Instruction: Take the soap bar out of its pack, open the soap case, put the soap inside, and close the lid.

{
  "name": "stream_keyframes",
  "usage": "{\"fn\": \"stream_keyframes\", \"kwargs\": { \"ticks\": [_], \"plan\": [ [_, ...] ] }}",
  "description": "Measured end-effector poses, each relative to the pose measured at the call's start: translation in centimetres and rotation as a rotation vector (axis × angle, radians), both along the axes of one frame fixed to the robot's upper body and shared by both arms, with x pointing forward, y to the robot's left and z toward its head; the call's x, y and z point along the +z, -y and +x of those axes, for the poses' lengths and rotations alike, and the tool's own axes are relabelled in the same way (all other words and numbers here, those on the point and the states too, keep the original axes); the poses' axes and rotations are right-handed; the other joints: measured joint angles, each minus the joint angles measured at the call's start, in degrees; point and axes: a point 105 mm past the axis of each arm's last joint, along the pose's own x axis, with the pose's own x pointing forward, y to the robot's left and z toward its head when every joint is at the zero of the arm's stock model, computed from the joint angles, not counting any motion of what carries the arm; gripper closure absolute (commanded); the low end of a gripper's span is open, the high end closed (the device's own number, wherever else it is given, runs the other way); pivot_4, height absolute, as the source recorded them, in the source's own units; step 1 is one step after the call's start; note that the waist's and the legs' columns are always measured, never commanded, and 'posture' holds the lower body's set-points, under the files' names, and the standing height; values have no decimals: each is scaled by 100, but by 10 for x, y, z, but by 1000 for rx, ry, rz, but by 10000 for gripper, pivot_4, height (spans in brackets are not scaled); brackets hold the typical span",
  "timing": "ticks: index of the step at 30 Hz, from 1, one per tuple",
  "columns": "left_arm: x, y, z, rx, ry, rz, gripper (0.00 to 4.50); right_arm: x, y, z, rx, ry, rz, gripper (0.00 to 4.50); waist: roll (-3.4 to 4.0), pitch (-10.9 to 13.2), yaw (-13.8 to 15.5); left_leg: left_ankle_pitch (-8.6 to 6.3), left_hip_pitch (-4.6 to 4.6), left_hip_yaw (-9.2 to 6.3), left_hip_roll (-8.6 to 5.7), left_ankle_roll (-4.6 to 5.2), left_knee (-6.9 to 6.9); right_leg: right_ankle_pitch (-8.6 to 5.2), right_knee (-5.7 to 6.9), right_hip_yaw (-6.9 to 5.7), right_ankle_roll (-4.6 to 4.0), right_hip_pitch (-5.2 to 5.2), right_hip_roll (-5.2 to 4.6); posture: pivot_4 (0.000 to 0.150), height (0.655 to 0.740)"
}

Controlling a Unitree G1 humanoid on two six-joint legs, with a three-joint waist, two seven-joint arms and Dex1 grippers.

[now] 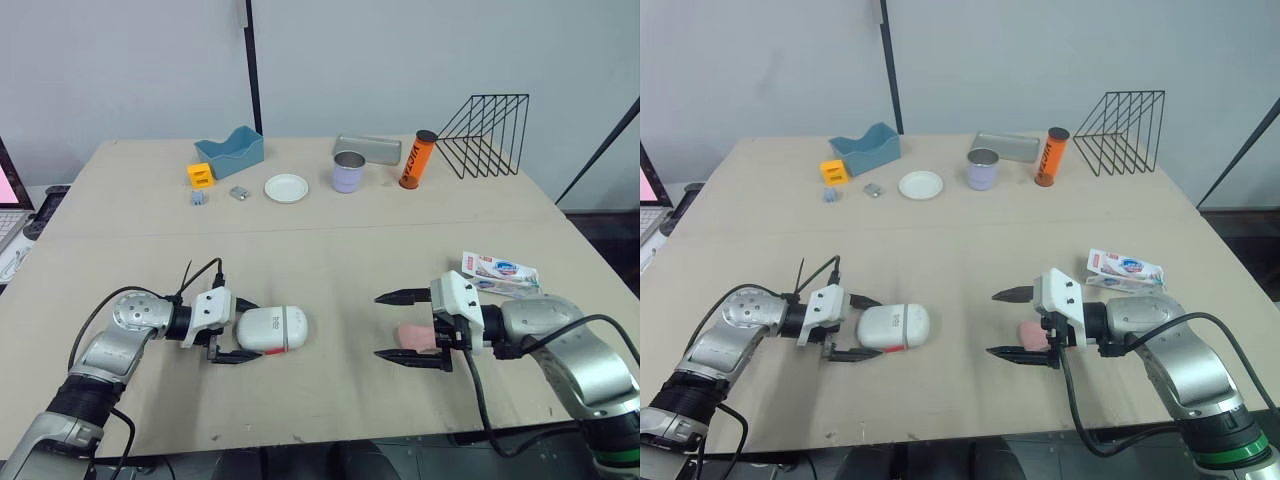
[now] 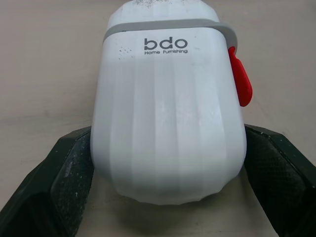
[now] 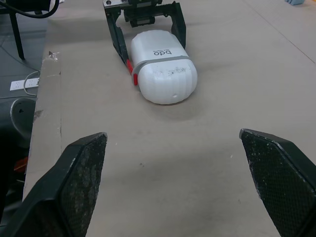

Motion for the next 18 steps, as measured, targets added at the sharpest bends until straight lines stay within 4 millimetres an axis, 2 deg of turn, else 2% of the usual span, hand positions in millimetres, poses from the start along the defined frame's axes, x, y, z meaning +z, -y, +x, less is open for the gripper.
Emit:
{"fn": "stream_keyframes", "kwargs": {
  "ticks": [18],
  "plan": [
    [2, 3, 1, 25, -12, -2, 0, 3, -1, 2, 4, 13, -1, 474, 0, 0, 0, 0, 0, 0, 0, 0, 0, 0, 0, 1, 0, 0, 0, 1500, 7393]
  ]
}}
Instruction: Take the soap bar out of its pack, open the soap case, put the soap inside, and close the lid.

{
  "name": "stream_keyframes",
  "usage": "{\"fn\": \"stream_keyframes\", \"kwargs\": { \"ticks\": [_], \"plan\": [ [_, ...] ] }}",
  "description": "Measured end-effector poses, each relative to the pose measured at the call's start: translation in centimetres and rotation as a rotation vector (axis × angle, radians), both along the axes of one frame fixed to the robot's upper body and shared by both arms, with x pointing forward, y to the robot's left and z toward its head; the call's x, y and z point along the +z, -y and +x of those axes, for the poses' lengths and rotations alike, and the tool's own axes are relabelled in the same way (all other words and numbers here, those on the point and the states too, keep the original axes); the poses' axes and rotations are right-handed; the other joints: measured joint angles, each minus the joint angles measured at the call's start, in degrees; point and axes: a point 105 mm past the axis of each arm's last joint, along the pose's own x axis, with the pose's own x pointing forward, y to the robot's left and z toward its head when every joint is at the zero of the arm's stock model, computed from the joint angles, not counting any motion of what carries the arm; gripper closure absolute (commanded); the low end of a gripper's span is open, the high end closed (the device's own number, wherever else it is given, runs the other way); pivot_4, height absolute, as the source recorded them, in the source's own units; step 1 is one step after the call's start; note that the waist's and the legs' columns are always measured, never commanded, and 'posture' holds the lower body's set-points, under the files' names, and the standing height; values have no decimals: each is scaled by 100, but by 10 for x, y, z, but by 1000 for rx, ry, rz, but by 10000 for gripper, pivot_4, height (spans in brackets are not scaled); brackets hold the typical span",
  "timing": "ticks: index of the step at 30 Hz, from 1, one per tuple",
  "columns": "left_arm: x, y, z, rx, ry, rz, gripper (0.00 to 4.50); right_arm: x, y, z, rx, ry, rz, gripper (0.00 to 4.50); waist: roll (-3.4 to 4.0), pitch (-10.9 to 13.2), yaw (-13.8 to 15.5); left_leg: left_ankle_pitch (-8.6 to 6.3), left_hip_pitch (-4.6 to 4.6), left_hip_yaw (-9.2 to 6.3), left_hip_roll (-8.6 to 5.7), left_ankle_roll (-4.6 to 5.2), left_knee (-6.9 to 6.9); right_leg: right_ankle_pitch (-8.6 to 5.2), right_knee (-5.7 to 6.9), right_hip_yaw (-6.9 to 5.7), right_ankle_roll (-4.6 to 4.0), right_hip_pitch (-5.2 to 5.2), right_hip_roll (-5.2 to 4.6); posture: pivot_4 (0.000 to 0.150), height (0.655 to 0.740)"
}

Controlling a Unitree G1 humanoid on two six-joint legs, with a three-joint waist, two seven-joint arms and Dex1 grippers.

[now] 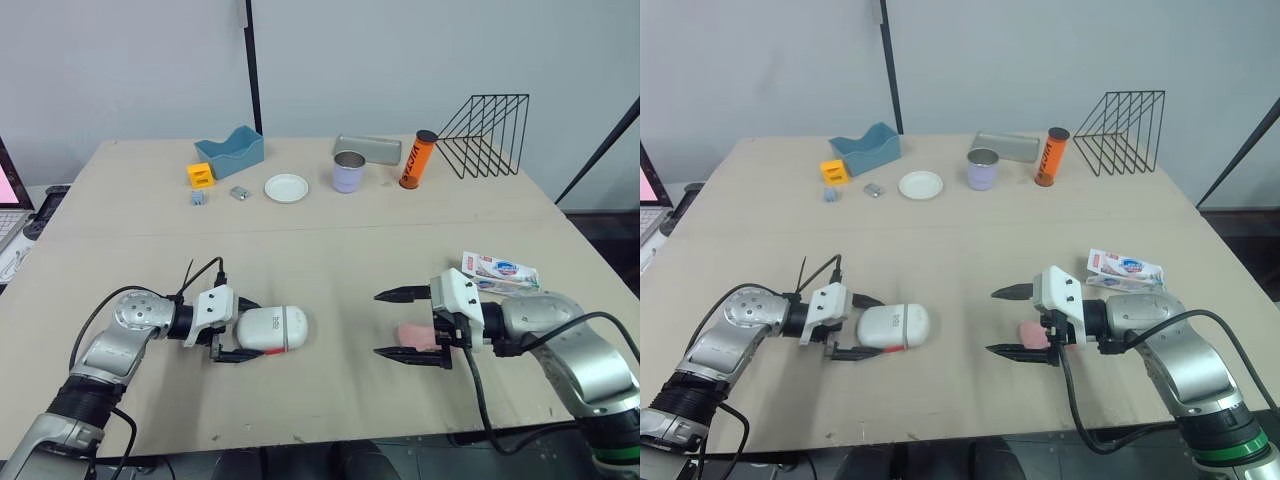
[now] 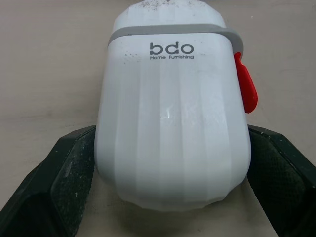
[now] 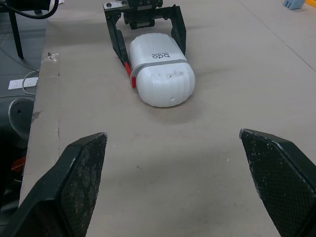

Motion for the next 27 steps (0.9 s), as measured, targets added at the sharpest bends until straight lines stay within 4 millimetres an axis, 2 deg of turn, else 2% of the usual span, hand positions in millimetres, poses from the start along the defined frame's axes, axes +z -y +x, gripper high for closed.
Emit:
{"fn": "stream_keyframes", "kwargs": {
  "ticks": [1, 5, 27],
  "plan": [
    [0, 0, 0, 0, 0, 0, 0, 0, 0, 0, 0, 0, 0, 474, 0, 0, 0, 0, 0, 0, 0, 0, 0, 0, 0, 0, 0, 0, 0, 1500, 7393],
    [0, 2, 0, -1, -1, -6, 10045, 0, 0, 0, -1, 0, 0, 0, 0, 0, 0, 0, 0, 0, 0, 0, 0, 0, 0, 0, 0, 0, 0, 1500, 7393],
    [3, 7, -5, -23, 10, -33, 10047, 7, -4, 4, 9, 21, 19, 0, -1, 0, 0, 0, 0, -1, 0, 0, 0, 1, 0, 0, 1, 0, 0, 1500, 7393]
  ]
}}
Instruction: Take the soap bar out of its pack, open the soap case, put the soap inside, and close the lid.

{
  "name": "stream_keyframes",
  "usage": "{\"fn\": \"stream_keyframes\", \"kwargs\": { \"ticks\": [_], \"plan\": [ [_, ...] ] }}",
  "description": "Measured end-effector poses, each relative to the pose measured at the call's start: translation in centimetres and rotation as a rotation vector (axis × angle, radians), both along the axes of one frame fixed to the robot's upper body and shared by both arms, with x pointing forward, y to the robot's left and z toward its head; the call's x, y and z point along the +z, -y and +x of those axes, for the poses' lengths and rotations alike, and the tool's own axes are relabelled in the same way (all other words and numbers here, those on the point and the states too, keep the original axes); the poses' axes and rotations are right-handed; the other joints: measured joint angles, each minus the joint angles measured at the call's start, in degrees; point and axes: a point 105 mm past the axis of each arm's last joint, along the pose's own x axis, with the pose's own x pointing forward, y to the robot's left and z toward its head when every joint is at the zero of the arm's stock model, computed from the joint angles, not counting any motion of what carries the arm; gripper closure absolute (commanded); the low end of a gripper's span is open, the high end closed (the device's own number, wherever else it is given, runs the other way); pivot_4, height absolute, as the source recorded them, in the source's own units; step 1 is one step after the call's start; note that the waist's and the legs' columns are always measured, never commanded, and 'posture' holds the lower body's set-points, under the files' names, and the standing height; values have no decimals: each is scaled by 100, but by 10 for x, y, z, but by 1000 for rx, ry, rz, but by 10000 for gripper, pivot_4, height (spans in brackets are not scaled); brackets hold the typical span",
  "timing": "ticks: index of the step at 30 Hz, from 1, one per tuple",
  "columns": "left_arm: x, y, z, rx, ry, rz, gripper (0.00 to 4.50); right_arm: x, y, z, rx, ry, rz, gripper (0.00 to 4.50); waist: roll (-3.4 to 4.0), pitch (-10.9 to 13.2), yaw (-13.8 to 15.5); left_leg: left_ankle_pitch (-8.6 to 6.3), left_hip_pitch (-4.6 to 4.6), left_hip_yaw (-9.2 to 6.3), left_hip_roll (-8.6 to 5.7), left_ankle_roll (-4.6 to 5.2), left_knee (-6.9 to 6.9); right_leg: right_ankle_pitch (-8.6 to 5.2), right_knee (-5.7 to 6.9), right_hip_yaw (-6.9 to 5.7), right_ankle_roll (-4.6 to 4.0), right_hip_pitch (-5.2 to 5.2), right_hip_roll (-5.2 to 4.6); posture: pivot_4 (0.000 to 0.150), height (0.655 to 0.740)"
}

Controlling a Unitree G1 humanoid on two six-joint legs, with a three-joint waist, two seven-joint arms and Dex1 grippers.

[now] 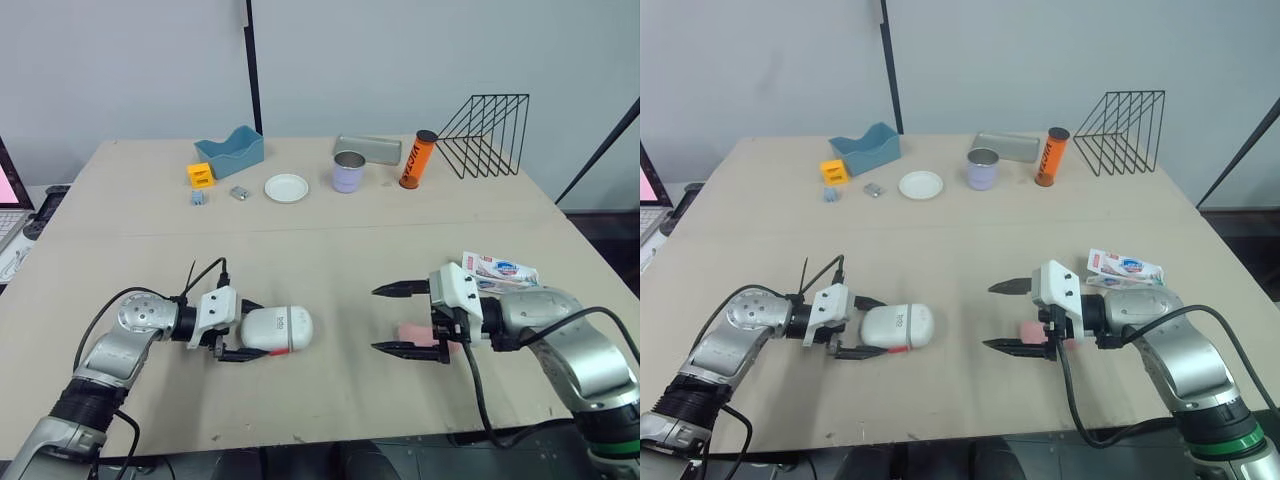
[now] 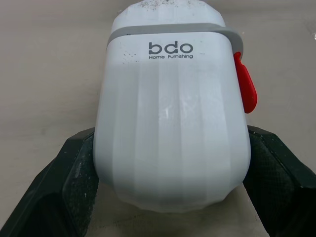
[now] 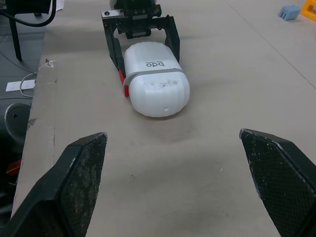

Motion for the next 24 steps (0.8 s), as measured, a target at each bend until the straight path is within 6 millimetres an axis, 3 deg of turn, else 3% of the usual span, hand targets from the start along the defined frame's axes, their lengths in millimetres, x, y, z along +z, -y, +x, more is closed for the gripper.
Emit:
{"fn": "stream_keyframes", "kwargs": {
  "ticks": [6, 10, 15, 20, 24],
  "plan": [
    [0, -1, -2, 0, 6, 2, 10047, 5, -5, 17, -78, -14, 57, 0, 0, 0, -3, 0, 0, 1, 1, 0, 0, 2, 0, 0, -1, -1, 1, 1500, 7393],
    [3, -7, -4, 20, 24, -11, 10047, 1, -2, 26, -177, -126, 69, 0, 0, 0, -1, 0, -3, -1, 1, 0, -2, 1, 0, 1, -6, -2, -1, 1500, 7393],
    [7, -17, -6, 38, 36, -10, 10047, 5, -2, 26, -237, -279, 134, 0, 0, 0, -3, 0, -2, -3, 4, 0, -2, 3, 0, 0, -10, -2, -1, 1500, 7393],
    [9, -18, -8, 44, 45, -23, 10047, -3, -4, 17, -258, -378, 39, 0, -4, -1, -3, 0, -4, -5, 4, 0, -2, 0, -1, 0, -10, -6, -3, 1500, 7393],
    [15, -13, -9, 39, 78, -57, 10047, -2, -23, 12, -233, -531, 99, 0, -4, -1, -10, 0, -4, -29, 6, 0, -3, 3, 0, 1, -11, -6, 2, 1500, 7393]
  ]
}}
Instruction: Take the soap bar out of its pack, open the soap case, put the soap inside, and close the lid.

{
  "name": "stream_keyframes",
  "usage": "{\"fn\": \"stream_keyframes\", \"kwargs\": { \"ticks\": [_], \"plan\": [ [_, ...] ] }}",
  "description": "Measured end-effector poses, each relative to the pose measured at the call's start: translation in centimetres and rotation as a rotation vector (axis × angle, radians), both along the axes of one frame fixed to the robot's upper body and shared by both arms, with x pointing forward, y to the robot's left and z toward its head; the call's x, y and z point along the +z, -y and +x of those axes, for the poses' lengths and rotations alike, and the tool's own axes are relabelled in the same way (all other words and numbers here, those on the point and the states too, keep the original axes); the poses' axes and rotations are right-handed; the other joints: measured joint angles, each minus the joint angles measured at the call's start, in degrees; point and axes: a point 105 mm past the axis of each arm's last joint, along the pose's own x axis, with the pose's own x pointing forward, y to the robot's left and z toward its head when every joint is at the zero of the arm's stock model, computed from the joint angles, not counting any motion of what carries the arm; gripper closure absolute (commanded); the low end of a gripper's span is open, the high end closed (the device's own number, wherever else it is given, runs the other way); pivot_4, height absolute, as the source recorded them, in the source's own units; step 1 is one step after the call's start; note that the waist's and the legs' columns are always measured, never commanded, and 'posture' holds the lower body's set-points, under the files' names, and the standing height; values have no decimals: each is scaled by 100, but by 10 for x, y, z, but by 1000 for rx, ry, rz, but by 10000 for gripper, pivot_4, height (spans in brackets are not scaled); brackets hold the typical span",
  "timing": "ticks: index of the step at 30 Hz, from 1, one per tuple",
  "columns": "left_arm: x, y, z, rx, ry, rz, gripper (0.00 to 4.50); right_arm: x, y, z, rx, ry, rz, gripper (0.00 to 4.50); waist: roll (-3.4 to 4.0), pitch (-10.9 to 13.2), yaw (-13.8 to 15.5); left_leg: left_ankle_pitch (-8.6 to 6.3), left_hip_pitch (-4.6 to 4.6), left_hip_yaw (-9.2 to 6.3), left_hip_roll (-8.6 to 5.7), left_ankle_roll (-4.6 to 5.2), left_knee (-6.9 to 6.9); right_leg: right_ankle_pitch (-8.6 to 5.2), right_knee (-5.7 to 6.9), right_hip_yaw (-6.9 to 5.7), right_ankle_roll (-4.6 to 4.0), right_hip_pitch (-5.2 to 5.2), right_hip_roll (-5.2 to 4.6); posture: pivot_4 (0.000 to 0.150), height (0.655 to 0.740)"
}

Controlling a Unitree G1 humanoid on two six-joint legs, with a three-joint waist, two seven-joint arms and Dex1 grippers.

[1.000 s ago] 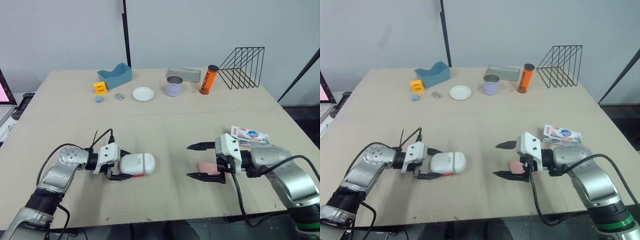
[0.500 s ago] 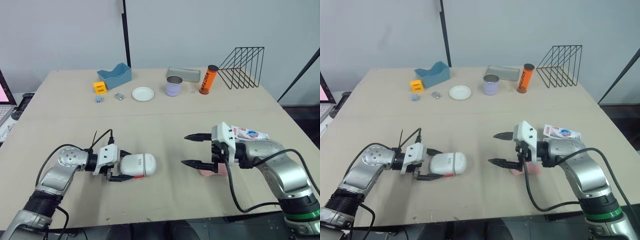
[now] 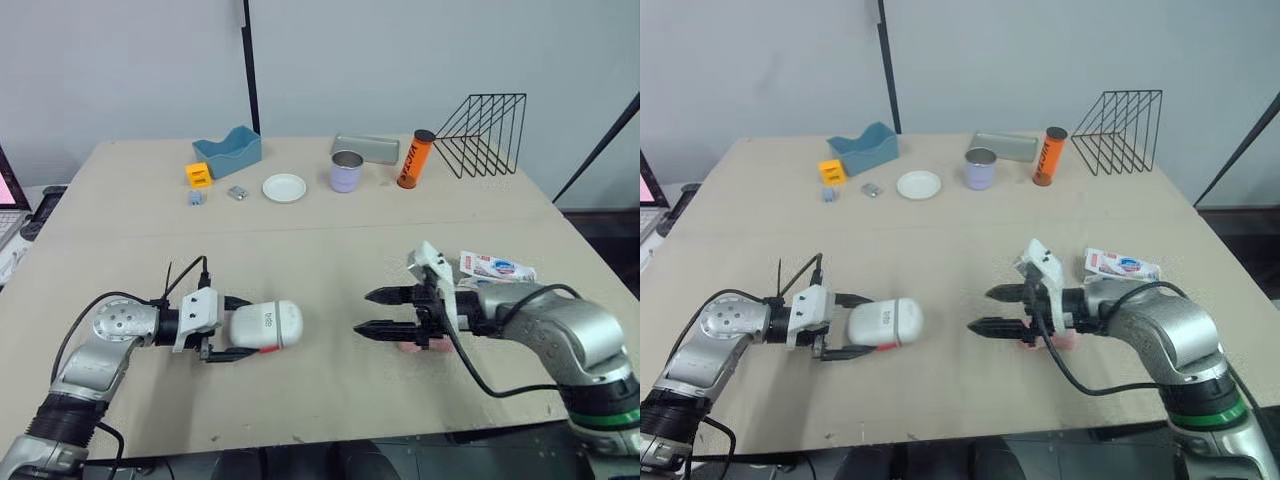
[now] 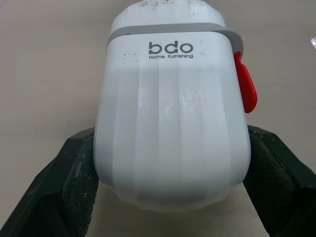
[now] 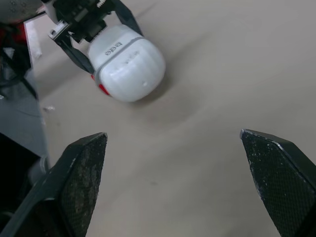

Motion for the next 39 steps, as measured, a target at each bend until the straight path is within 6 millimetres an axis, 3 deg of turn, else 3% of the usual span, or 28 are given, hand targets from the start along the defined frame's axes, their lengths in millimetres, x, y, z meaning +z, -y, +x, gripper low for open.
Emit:
{"fn": "stream_keyframes", "kwargs": {
  "ticks": [5, 12, 16, 20, 33, 39],
  "plan": [
    [10, 11, -2, -19, 40, -58, 10047, 16, -31, 12, -26, -259, 197, 0, -3, -1, -24, 0, -4, -7, 3, 0, 0, 20, 3, -2, 13, -4, 6, 1500, 7393],
    [17, 16, -4, -30, 65, -78, 10047, 5, -33, 20, -89, -461, 221, 0, -9, -6, -1, 0, -23, -11, -6, 0, 0, 14, 0, -10, 22, -9, 0, 1500, 7393],
    [21, 19, -5, -40, 78, -88, 10047, -11, -34, 24, -138, -531, 179, 0, -8, -6, -23, 1, -22, -12, -4, 1, 0, 15, 1, -11, 22, -9, 4, 1500, 7393],
    [19, 19, -6, -35, 60, -85, 10047, -15, -39, 23, -132, -568, 174, 0, -8, -6, -46, 1, -24, -13, -4, 1, 0, 14, 1, -12, 24, -9, 5, 1500, 7393],
    [21, 28, -6, -60, 80, -110, 10047, -11, -55, 18, -90, -617, 208, 0, -8, -6, -126, 1, -30, -22, -4, 2, -1, 12, 0, -21, 29, -9, 5, 1500, 7393],
    [21, 34, -6, -76, 82, -122, 10047, -6, -55, 16, -71, -632, 225, 19208, -8, -6, -166, 1, -32, -32, -4, 2, -2, 12, -1, -23, 30, -9, 6, 1500, 7393]
  ]
}}
